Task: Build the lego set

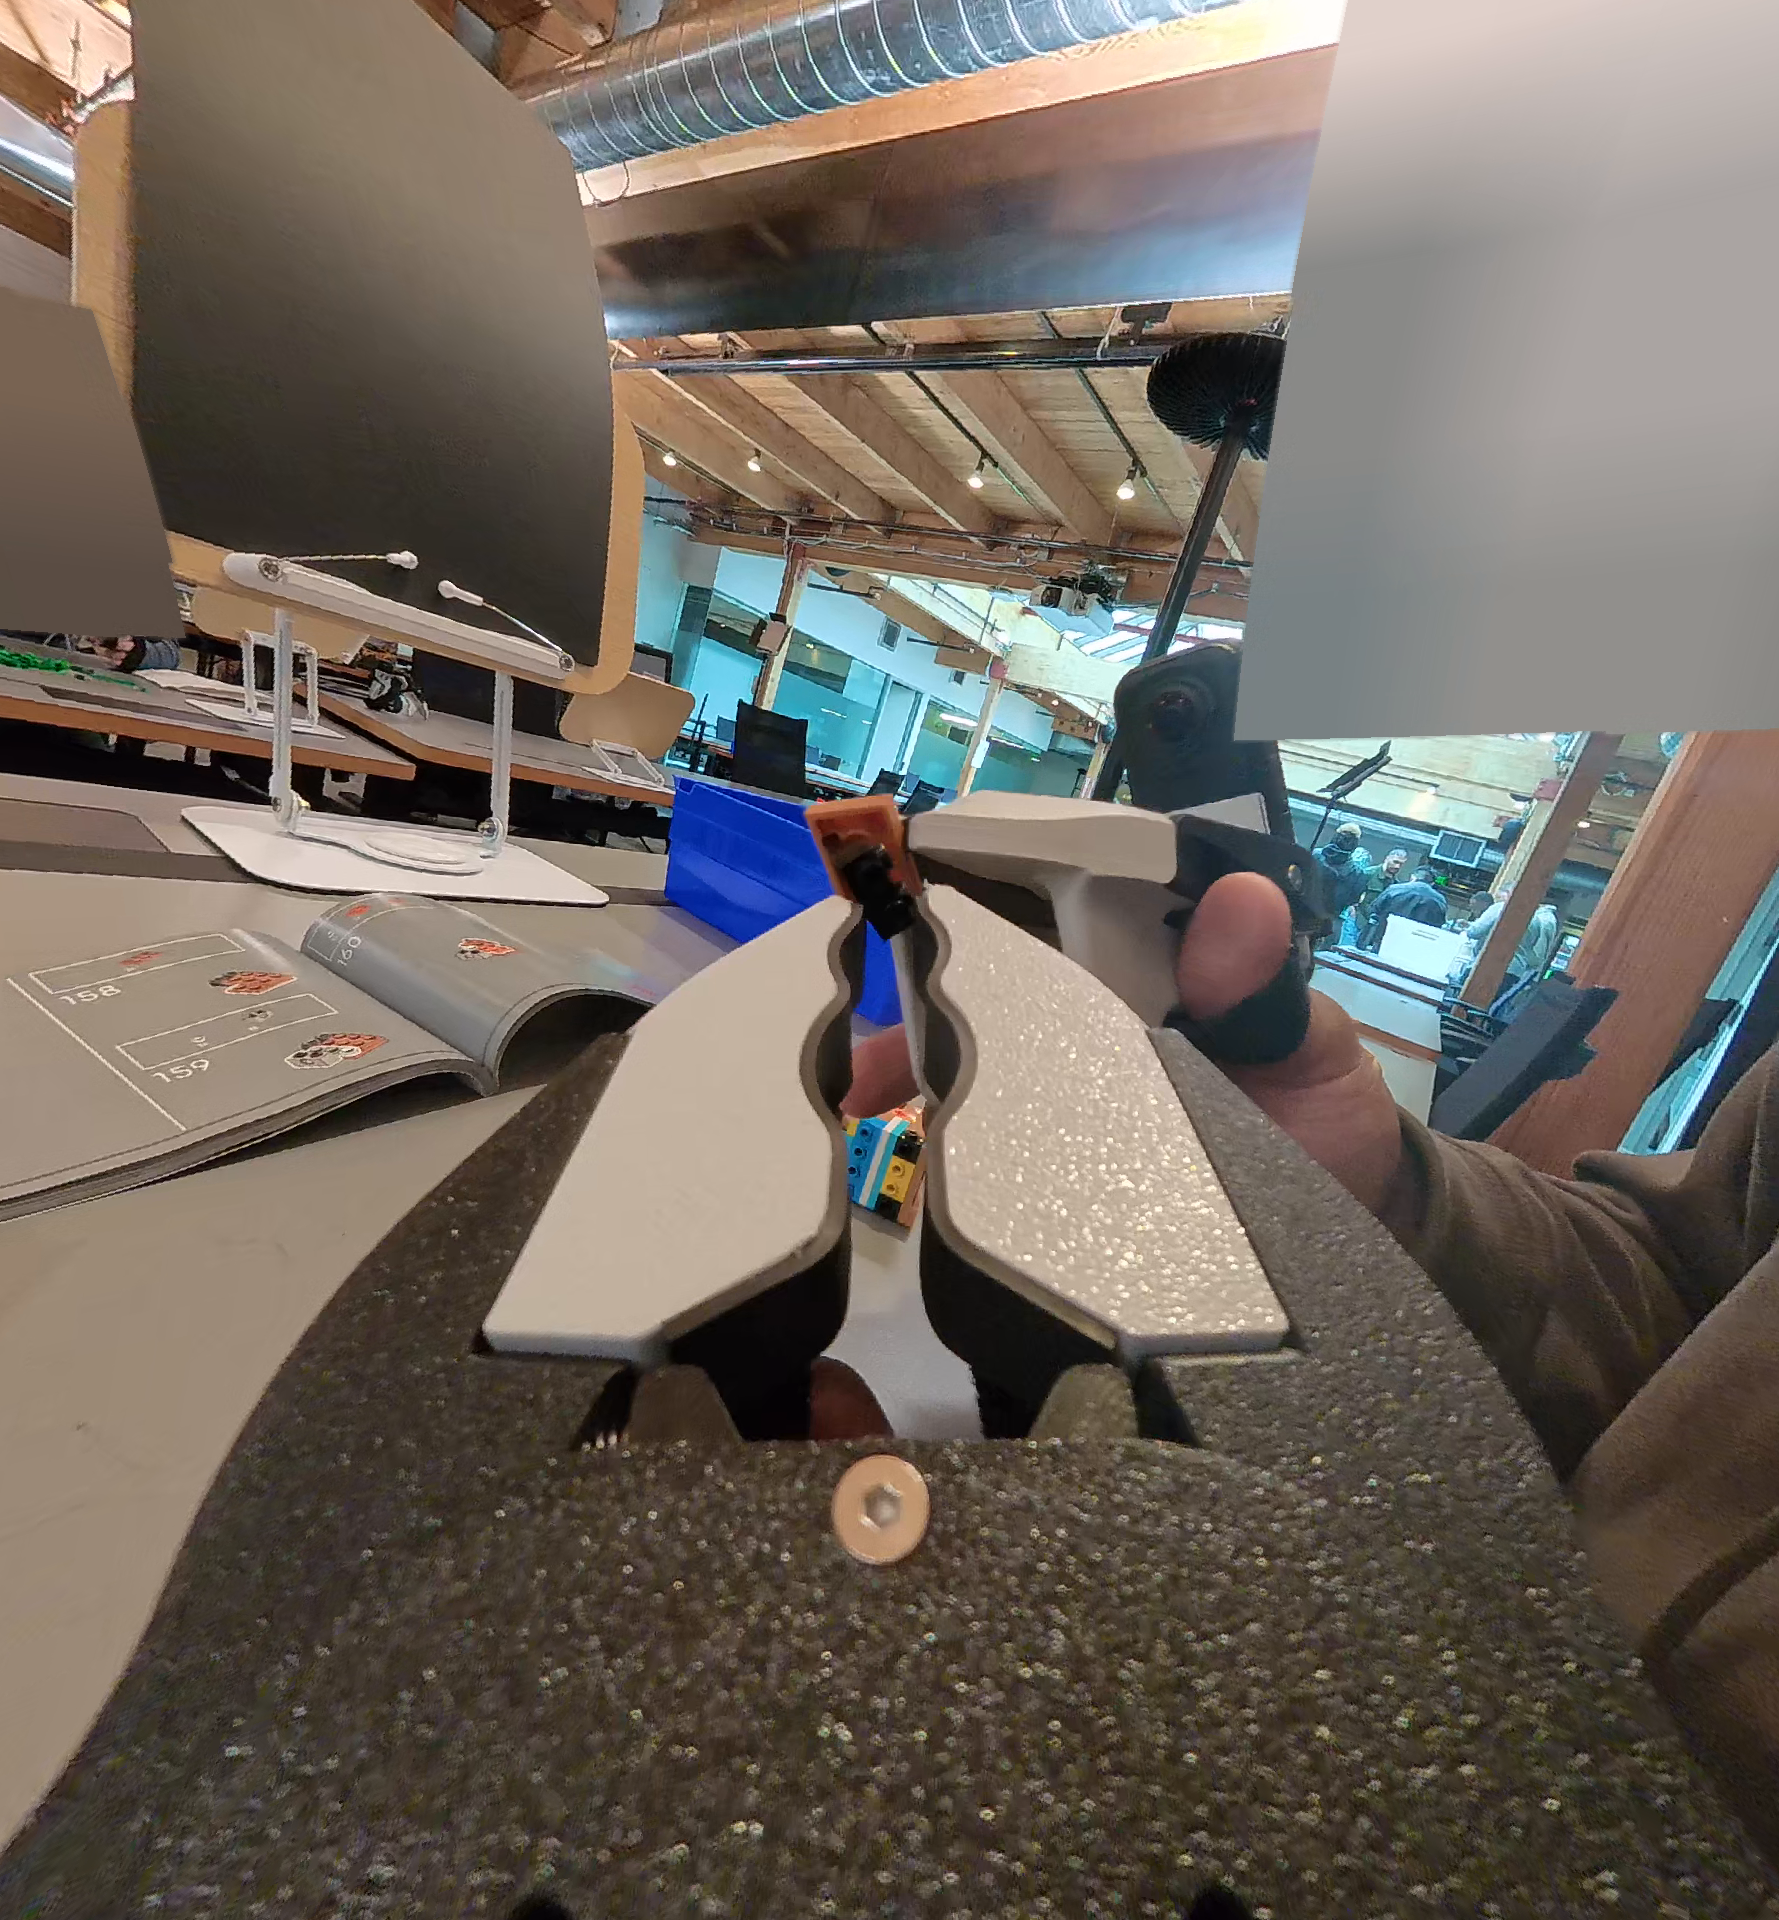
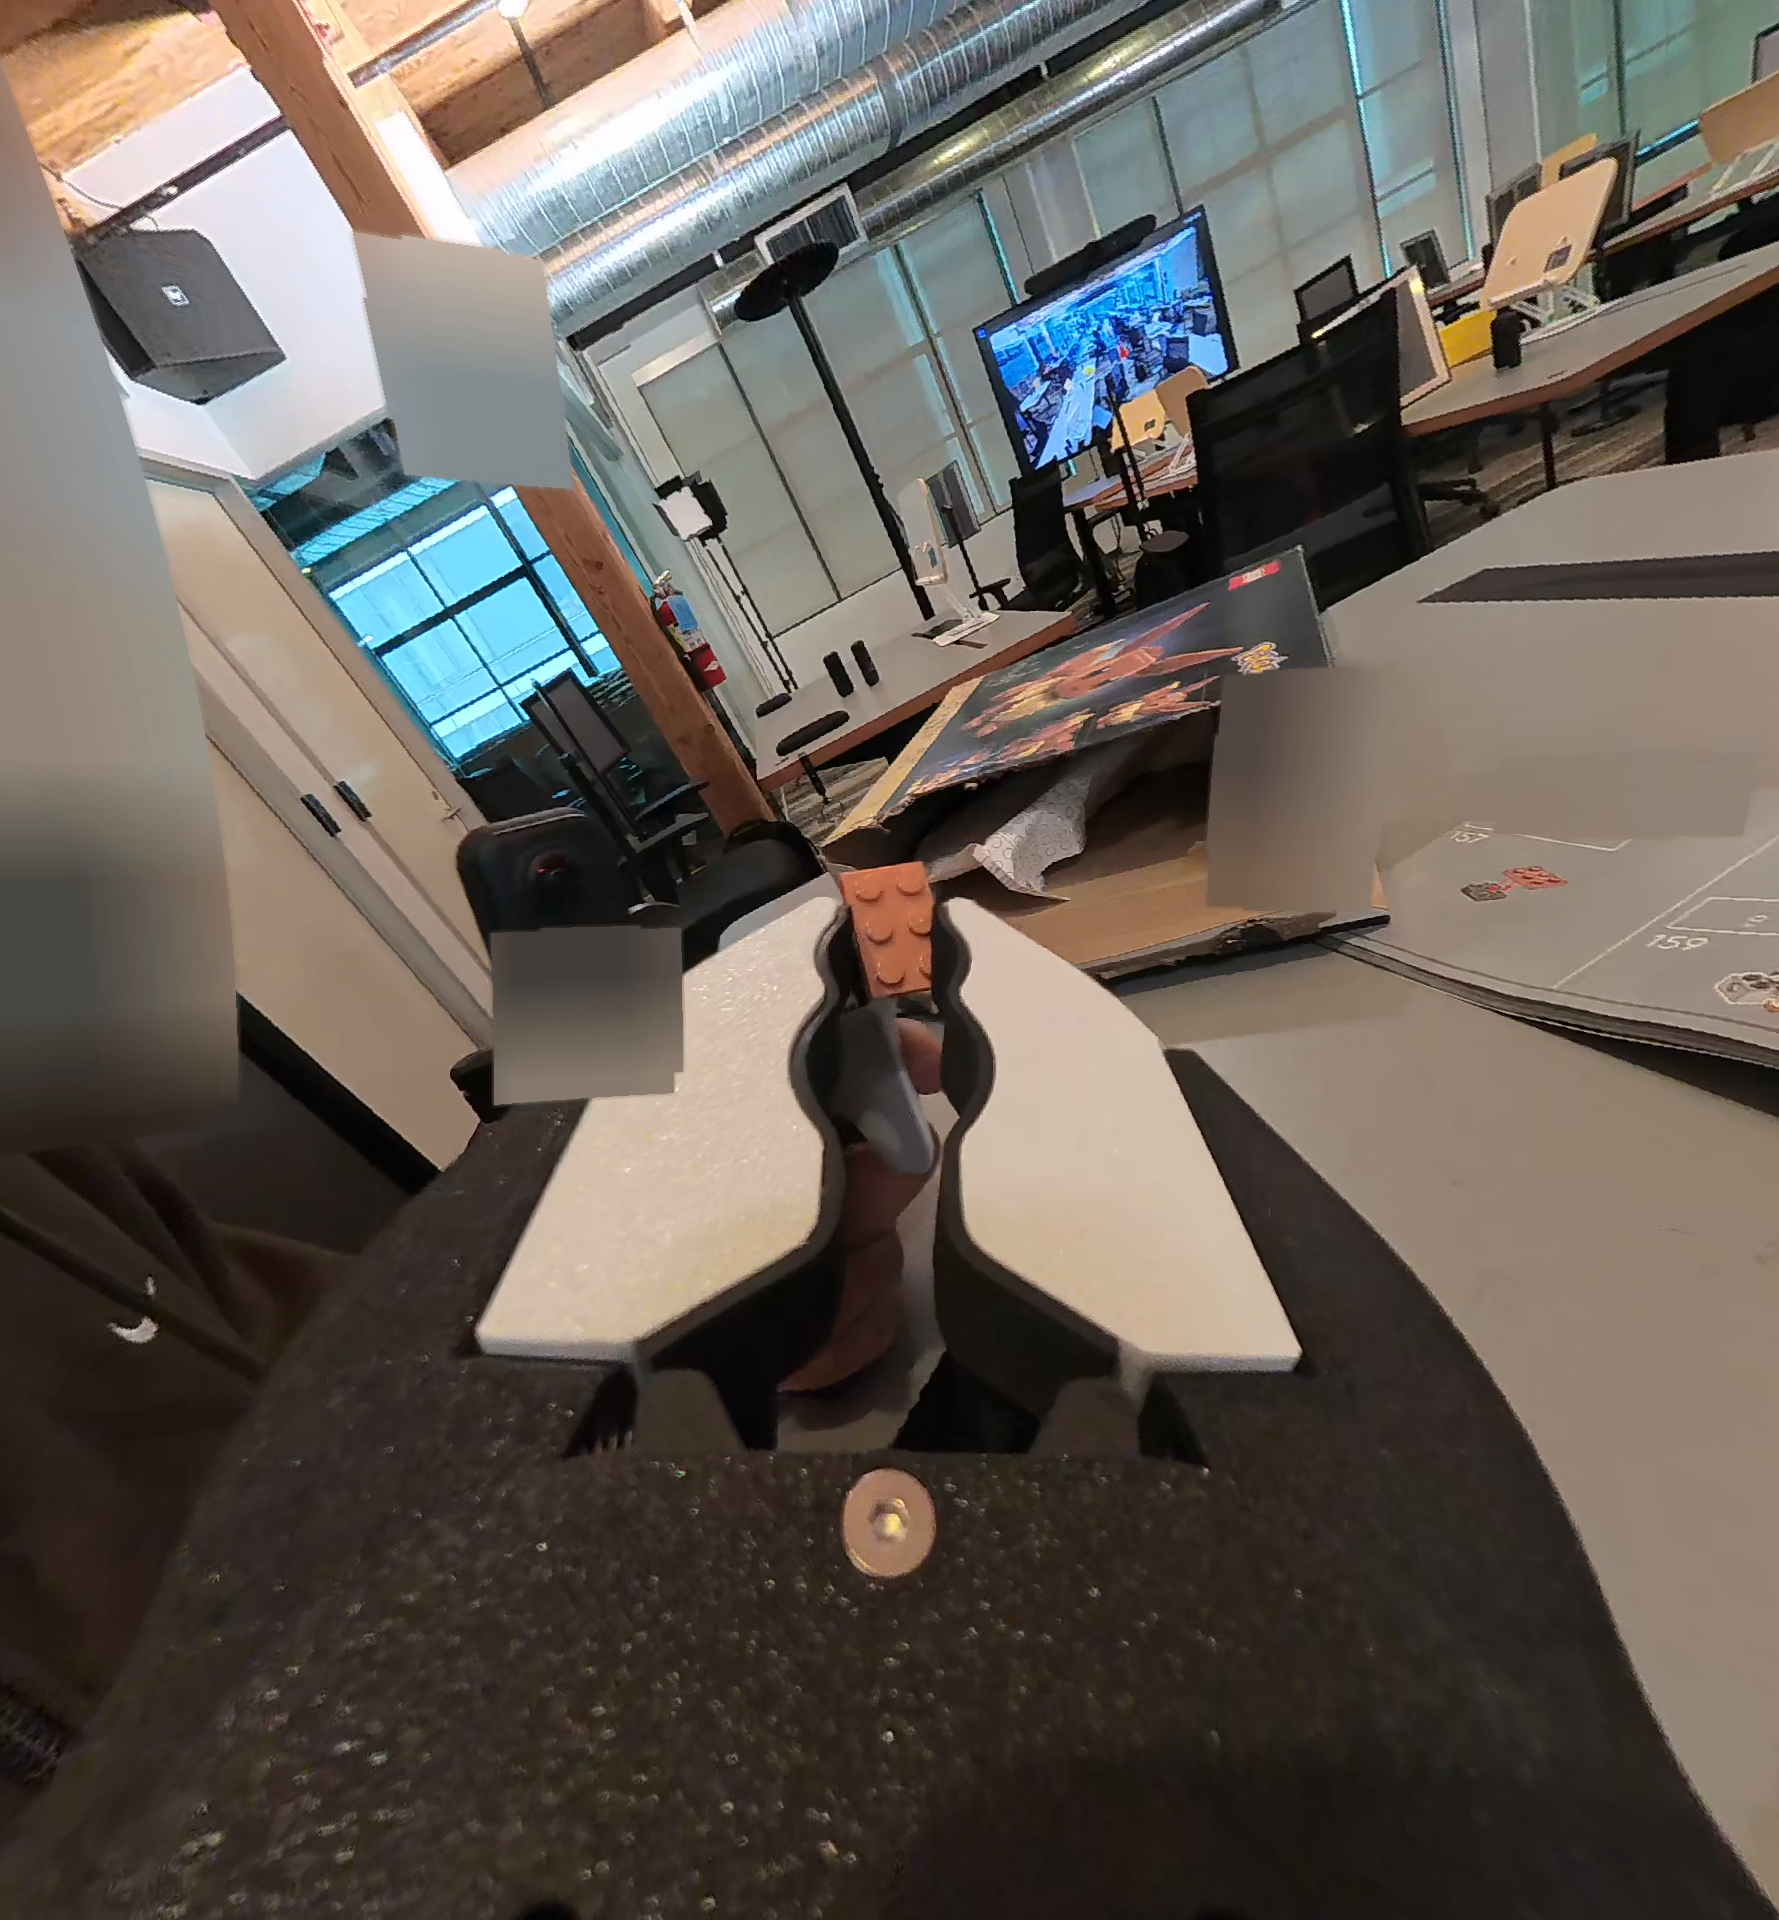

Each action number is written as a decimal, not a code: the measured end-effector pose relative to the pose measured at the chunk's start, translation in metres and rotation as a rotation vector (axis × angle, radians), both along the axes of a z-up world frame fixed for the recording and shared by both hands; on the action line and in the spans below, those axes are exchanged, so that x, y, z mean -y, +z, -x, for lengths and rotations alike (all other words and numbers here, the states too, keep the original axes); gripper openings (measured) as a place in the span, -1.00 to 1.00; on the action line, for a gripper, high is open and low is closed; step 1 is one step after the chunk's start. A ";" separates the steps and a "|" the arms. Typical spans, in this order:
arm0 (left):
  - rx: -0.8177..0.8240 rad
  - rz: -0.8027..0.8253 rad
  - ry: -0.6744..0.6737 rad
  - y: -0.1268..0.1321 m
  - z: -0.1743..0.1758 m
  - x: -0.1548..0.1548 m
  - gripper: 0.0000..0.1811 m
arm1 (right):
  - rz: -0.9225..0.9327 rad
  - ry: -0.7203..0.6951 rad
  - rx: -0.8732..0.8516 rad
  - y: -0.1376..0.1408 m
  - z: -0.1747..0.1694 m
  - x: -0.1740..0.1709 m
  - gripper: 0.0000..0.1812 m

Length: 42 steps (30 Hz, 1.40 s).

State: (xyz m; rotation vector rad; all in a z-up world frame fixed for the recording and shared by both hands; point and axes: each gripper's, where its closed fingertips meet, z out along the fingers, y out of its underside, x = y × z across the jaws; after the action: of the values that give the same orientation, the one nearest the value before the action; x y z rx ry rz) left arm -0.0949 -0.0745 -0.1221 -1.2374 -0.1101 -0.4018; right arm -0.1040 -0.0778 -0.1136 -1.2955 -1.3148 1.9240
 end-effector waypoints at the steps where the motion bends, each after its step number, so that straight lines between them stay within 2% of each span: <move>1: 0.003 -0.001 -0.003 0.000 0.000 0.000 -0.91 | 0.004 0.010 -0.005 0.001 -0.001 0.001 -0.85; 12: 0.057 -0.034 -0.055 0.003 -0.002 0.003 -0.91 | -0.014 0.022 -0.005 0.004 -0.002 0.003 -0.84; 20: 0.326 -0.135 -0.169 0.008 0.003 0.005 -0.91 | -0.231 -0.130 0.068 0.007 0.006 0.006 -0.84; 25: 0.416 -0.189 -0.210 0.010 0.005 0.009 -0.91 | -0.242 -0.134 0.089 0.007 0.009 0.011 -0.81; 42: 0.387 -0.188 -0.194 0.010 0.007 0.011 -0.91 | -0.159 -0.063 0.083 0.013 0.005 0.014 -0.82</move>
State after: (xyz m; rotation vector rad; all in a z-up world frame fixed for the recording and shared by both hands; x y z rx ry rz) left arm -0.1019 -0.0855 -0.1120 -0.9762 -0.2777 -0.8016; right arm -0.1086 -0.0914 -0.1009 -1.3325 -1.4190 1.7032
